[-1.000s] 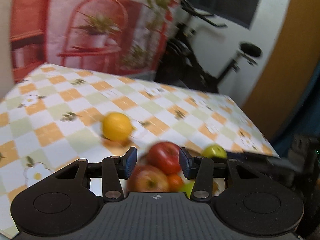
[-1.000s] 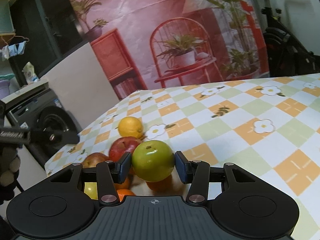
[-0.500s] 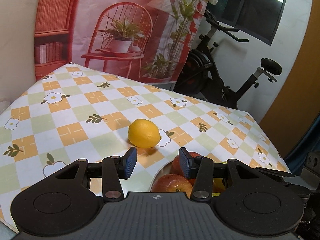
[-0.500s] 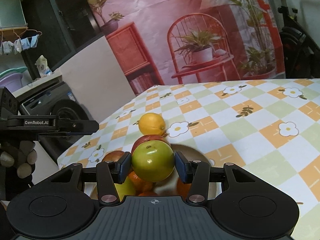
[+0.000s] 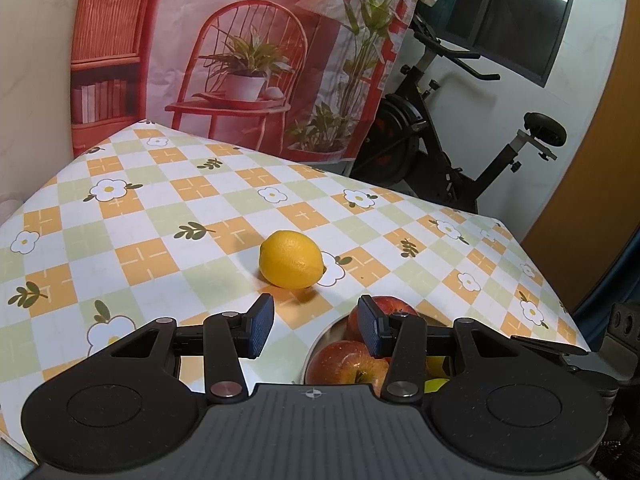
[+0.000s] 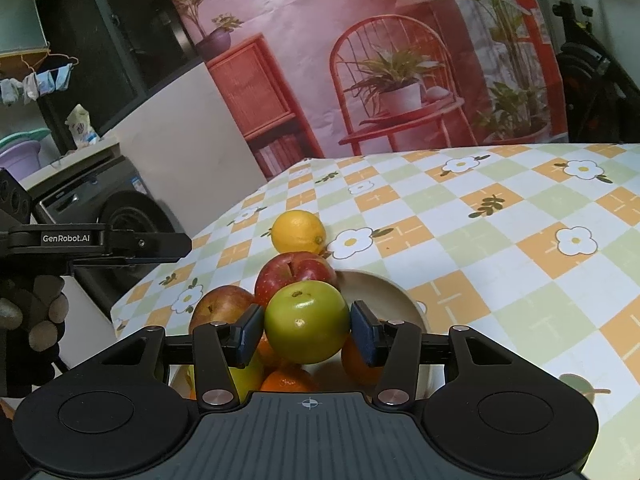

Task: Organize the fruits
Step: 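Lower the lime and green apple onto the plate and open both tools, then move both tools toward the yellow lemon on the tablecloth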

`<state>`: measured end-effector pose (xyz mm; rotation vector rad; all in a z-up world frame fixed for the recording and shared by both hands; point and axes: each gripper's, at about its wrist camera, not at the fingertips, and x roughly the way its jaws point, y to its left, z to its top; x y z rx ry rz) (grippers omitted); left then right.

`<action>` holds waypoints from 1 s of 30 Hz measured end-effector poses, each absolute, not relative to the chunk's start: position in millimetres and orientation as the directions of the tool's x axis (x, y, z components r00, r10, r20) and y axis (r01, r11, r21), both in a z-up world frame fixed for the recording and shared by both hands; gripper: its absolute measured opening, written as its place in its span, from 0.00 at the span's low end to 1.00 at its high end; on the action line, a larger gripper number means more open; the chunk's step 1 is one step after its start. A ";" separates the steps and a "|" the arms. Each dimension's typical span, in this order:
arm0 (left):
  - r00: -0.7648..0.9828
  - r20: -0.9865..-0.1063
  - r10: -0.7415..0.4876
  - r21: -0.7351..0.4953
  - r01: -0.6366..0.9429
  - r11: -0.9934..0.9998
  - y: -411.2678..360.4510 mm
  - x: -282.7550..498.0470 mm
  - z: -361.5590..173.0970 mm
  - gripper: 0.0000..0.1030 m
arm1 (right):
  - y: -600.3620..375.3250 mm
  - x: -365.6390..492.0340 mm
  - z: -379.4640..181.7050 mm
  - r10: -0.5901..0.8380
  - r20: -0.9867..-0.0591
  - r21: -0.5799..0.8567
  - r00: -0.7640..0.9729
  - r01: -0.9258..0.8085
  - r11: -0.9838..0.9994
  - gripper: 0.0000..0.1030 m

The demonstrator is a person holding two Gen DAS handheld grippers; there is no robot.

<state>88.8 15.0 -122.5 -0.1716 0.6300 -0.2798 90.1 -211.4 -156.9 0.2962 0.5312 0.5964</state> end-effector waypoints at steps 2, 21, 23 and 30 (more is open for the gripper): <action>0.773 -0.555 -0.306 -0.240 0.203 0.949 15.2 88.8 -122.6 0.47 | -213.0 91.1 -155.6 0.603 -0.379 0.420 0.702 -0.450 0.788 0.44; 0.785 -0.562 -0.260 -0.222 0.159 0.962 17.8 89.5 -125.6 0.47 | -256.0 92.8 -166.6 0.411 -0.351 0.402 0.841 -0.261 0.877 0.46; 0.787 -0.564 -0.252 -0.220 0.152 0.964 18.9 90.2 -125.9 0.47 | -260.5 93.1 -170.5 0.402 -0.348 0.420 0.847 -0.243 0.874 0.46; 0.799 -0.559 -0.222 -0.198 0.132 0.971 22.5 96.5 -122.7 0.47 | -265.1 96.8 -167.9 0.395 -0.338 0.420 0.855 -0.238 0.876 0.46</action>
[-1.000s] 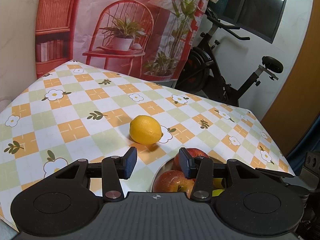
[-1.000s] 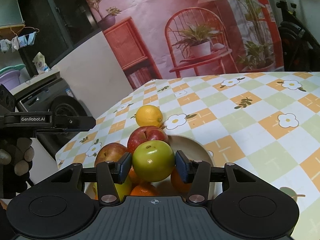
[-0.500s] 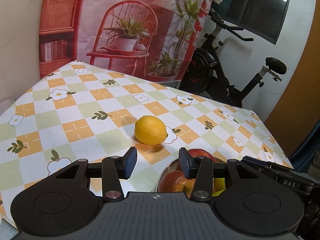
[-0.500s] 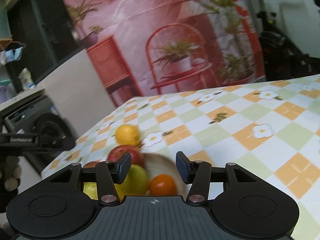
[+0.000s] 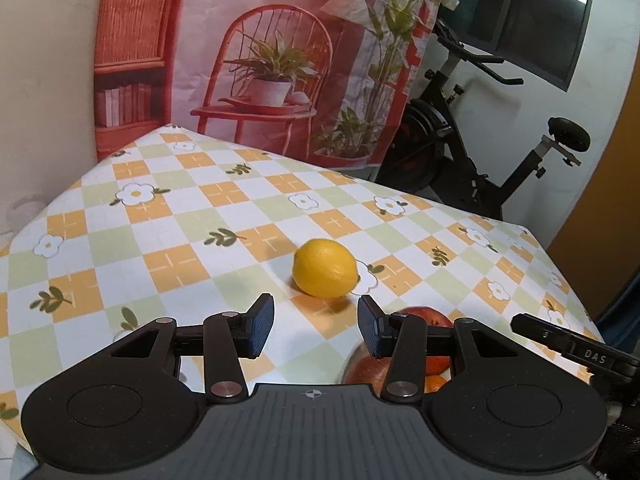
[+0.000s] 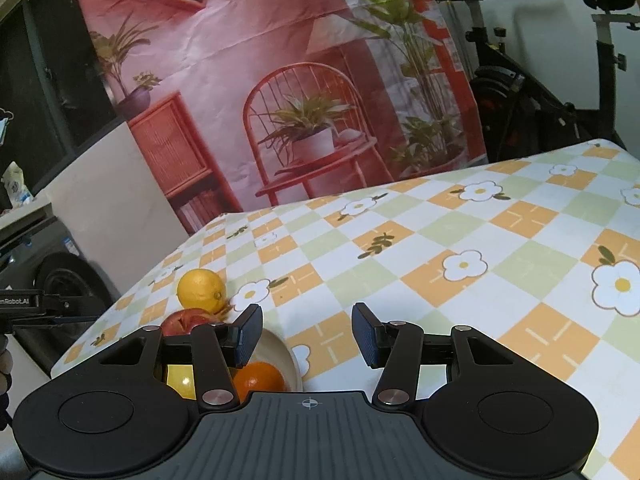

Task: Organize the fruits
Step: 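Move both tools toward the yellow lemon on the tablecloth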

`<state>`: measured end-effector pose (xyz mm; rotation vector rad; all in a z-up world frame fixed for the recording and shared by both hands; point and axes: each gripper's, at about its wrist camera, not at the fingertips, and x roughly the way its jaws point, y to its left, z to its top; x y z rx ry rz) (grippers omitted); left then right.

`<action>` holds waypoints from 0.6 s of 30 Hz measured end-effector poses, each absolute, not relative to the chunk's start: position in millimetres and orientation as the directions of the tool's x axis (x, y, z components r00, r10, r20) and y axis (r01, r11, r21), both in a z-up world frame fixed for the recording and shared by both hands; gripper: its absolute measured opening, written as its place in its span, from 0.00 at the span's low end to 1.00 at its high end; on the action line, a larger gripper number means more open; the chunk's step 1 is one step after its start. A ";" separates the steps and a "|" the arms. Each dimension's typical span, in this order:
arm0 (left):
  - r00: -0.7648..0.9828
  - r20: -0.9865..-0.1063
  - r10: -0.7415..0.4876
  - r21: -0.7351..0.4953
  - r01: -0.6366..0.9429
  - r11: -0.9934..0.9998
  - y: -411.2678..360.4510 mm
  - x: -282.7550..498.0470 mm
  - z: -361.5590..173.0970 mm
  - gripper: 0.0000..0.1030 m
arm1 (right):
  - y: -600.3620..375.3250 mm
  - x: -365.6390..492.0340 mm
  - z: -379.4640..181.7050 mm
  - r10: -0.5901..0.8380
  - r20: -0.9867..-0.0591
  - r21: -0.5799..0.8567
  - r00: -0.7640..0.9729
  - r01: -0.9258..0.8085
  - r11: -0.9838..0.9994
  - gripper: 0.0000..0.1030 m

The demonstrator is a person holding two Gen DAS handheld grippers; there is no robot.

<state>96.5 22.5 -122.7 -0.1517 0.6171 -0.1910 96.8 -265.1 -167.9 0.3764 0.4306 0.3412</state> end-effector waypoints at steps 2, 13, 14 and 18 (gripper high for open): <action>0.804 -0.556 -0.211 -0.185 0.129 0.974 24.3 99.3 -119.9 0.48 | -264.4 98.4 -164.8 0.388 -0.339 0.417 0.857 -0.233 0.879 0.46; 0.830 -0.531 -0.172 -0.104 0.138 0.985 45.4 128.7 -91.6 0.48 | -245.5 124.9 -123.6 0.384 -0.375 0.318 0.844 -0.272 0.908 0.46; 0.831 -0.530 -0.171 -0.104 0.136 0.985 48.3 132.4 -89.8 0.48 | -240.9 129.6 -118.9 0.387 -0.384 0.303 0.838 -0.282 0.910 0.46; 0.830 -0.533 -0.164 -0.113 0.122 0.986 60.1 148.9 -88.6 0.48 | -220.8 147.4 -104.3 0.399 -0.423 0.246 0.814 -0.321 0.915 0.46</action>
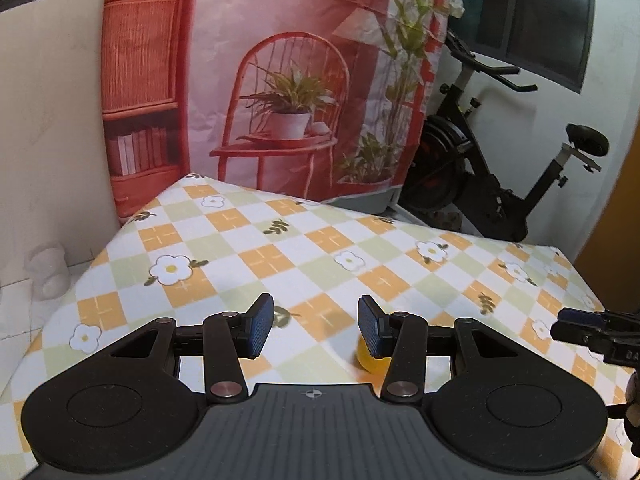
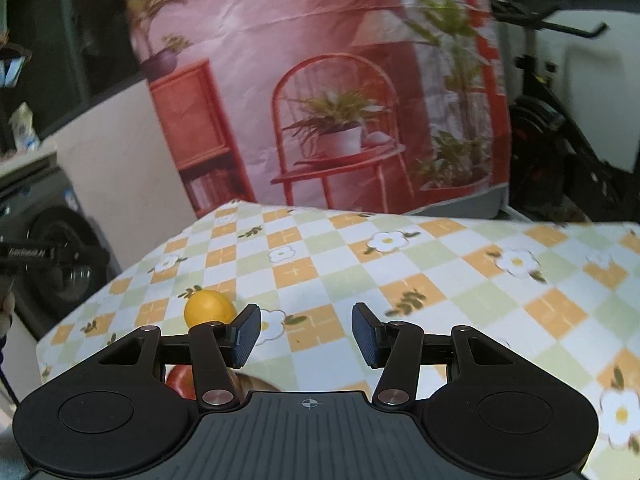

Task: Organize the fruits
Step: 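Move both tools toward the yellow lemon on the tablecloth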

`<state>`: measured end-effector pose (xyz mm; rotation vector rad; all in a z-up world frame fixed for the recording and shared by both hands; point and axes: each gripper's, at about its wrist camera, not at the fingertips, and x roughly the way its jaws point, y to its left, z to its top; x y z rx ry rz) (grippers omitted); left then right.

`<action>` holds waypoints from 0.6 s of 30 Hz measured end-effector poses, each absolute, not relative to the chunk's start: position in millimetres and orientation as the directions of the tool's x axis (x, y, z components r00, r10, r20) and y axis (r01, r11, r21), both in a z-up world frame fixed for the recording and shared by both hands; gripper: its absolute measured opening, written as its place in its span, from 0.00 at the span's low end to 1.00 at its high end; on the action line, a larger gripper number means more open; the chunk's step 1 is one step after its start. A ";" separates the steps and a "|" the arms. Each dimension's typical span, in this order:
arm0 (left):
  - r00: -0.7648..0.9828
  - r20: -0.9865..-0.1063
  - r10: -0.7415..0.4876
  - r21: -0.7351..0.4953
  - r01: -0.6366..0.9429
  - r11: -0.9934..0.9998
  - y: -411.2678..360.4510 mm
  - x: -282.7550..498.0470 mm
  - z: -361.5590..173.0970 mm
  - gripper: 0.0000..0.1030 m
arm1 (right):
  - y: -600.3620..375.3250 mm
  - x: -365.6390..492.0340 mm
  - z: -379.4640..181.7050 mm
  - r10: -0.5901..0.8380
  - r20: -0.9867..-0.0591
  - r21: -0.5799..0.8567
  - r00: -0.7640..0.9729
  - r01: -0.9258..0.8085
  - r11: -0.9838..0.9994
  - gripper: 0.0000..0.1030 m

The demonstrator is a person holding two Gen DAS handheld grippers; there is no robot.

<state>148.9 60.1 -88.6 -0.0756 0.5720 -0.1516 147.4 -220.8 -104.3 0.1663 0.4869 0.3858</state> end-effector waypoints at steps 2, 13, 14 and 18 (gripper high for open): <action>0.826 -0.540 -0.163 -0.116 0.119 0.986 63.0 156.2 -91.1 0.48 | -209.6 155.3 -99.6 0.411 -0.441 0.230 0.798 -0.342 0.911 0.46; 0.792 -0.582 -0.186 -0.144 0.125 0.982 71.9 180.9 -109.4 0.48 | -160.1 196.7 -101.9 0.449 -0.533 0.197 0.717 -0.411 0.890 0.46; 0.789 -0.585 -0.187 -0.145 0.125 0.982 73.1 182.7 -110.4 0.48 | -158.2 199.3 -102.6 0.452 -0.539 0.195 0.711 -0.416 0.888 0.46; 0.782 -0.592 -0.194 -0.145 0.133 0.980 75.9 188.9 -115.2 0.48 | -145.1 210.8 -102.9 0.458 -0.567 0.172 0.685 -0.445 0.879 0.47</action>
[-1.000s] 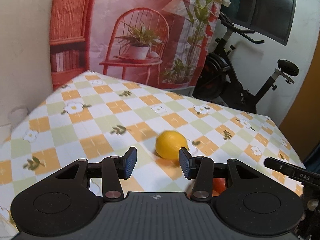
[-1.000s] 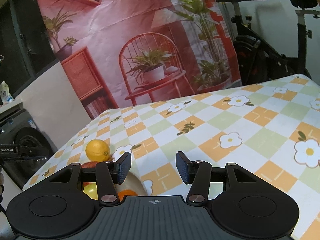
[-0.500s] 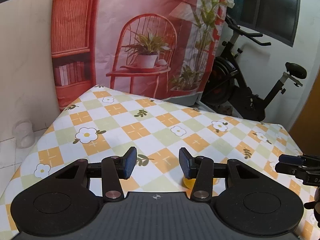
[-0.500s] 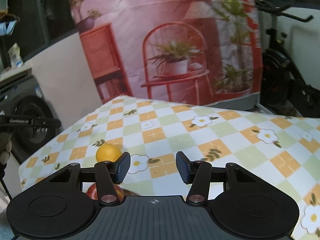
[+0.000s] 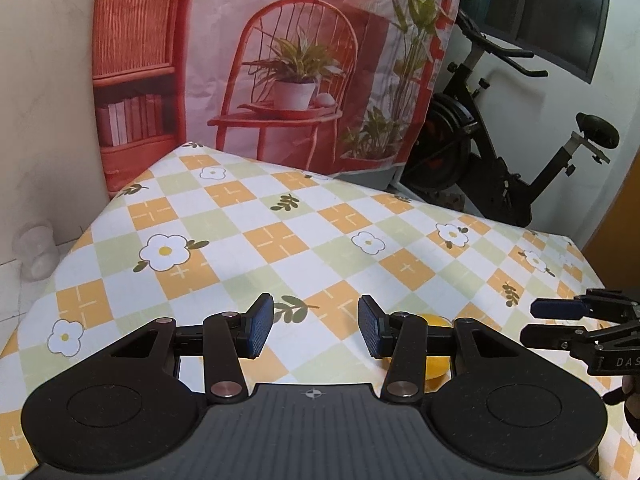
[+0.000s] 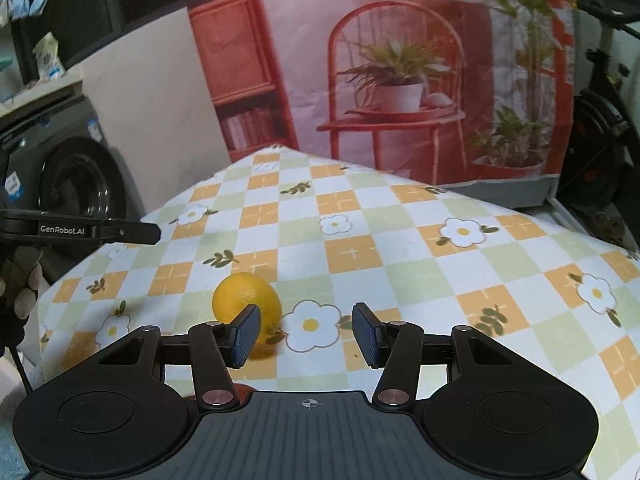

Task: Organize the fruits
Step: 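Move both tools toward the yellow lemon on the tablecloth, then close the left tool around the yellow lemon while the right tool steadies it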

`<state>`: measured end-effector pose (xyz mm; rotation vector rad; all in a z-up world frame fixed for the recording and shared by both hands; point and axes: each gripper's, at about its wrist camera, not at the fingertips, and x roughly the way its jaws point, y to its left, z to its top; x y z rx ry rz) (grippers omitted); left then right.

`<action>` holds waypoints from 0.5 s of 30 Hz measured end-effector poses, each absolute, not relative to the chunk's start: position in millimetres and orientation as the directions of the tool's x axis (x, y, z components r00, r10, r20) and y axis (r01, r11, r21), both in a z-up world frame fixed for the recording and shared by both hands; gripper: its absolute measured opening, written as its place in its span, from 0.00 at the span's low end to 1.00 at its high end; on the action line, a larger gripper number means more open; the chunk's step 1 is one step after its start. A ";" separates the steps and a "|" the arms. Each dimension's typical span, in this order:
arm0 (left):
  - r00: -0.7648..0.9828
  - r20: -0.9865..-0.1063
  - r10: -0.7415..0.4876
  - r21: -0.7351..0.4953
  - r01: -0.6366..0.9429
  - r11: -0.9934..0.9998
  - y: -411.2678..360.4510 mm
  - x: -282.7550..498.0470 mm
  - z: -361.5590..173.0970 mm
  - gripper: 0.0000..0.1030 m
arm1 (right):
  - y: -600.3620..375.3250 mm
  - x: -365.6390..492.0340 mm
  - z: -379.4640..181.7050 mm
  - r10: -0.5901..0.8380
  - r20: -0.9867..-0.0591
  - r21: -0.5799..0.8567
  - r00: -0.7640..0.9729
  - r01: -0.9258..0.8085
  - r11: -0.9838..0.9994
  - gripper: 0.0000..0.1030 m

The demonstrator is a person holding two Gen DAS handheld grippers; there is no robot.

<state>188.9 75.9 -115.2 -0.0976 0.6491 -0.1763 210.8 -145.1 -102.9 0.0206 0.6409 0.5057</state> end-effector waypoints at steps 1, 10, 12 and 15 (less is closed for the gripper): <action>0.781 -0.591 -0.199 -0.148 0.138 0.979 76.3 190.3 -116.1 0.48 | -141.0 214.2 -103.3 0.458 -0.575 0.163 0.678 -0.454 0.876 0.48; 0.745 -0.597 -0.299 -0.224 0.203 0.953 67.8 206.0 -133.0 0.47 | -110.4 237.2 -111.8 0.486 -0.634 0.101 0.601 -0.559 0.823 0.47; 0.726 -0.598 -0.340 -0.264 0.222 0.939 63.2 208.1 -139.9 0.47 | -103.1 240.8 -116.0 0.491 -0.652 0.085 0.578 -0.588 0.805 0.47; 0.703 -0.597 -0.386 -0.314 0.238 0.919 59.2 212.3 -148.5 0.46 | -94.4 244.2 -121.3 0.501 -0.669 0.074 0.549 -0.621 0.780 0.46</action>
